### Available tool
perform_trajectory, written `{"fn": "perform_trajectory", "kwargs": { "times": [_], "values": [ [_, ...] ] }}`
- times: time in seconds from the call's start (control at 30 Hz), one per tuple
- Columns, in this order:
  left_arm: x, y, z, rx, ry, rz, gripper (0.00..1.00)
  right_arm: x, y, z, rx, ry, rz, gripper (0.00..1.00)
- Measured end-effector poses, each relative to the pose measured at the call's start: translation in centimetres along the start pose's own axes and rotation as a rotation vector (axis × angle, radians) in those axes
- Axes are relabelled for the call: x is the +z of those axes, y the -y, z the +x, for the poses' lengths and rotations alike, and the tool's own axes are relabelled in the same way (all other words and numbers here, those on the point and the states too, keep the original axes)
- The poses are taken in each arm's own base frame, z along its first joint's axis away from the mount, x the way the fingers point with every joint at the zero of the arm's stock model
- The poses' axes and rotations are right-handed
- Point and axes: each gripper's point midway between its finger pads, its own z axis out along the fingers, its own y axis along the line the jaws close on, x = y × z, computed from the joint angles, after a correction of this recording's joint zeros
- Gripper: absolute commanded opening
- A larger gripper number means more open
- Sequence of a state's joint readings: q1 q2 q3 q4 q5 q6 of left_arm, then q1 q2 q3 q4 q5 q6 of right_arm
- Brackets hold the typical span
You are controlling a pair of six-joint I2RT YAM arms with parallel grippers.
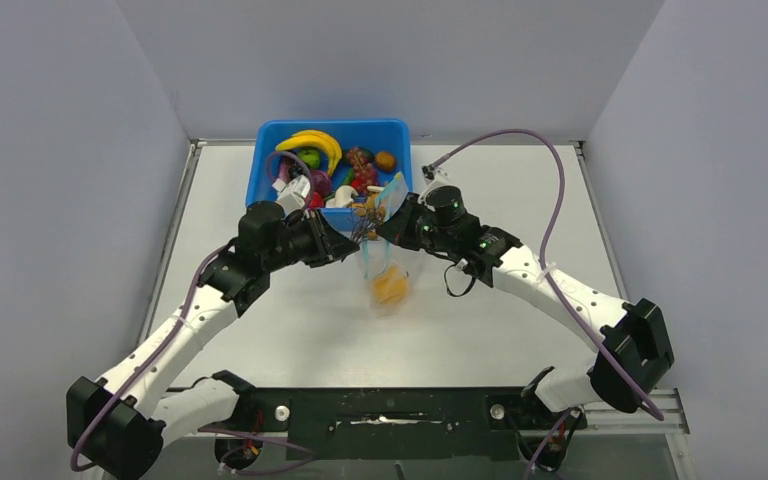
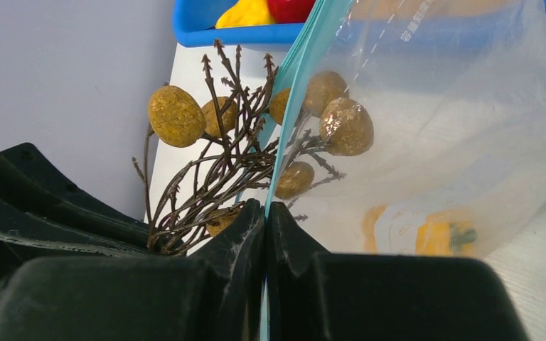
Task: Place the food in the zip-top bag and seal the zipper
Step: Place the fake food in the zipper food storage bag.
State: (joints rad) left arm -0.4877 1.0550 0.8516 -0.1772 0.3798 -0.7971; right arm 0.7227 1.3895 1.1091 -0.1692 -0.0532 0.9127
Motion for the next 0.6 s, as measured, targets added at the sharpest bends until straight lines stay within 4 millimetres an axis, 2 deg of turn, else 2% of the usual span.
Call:
{"fn": "perform_trajectory", "kwargs": {
  "times": [0.2, 0.33, 0.43, 0.6],
  "values": [
    [0.3, 1.6, -0.6, 0.059, 0.023, -0.055, 0.02, 0.3, 0.1, 0.2, 0.001, -0.004, 0.003, 0.0],
    [1.0, 2.2, -0.2, 0.117, 0.019, -0.124, 0.02, 0.3, 0.1, 0.2, 0.004, -0.004, 0.004, 0.0],
    [1.4, 1.7, 0.2, 0.149, 0.014, -0.19, 0.02, 0.3, 0.2, 0.1, 0.004, 0.001, 0.009, 0.0],
    [1.5, -0.4, 0.5, 0.181, 0.005, -0.306, 0.02, 0.3, 0.2, 0.0, 0.01, 0.008, 0.012, 0.0]
  ]
}}
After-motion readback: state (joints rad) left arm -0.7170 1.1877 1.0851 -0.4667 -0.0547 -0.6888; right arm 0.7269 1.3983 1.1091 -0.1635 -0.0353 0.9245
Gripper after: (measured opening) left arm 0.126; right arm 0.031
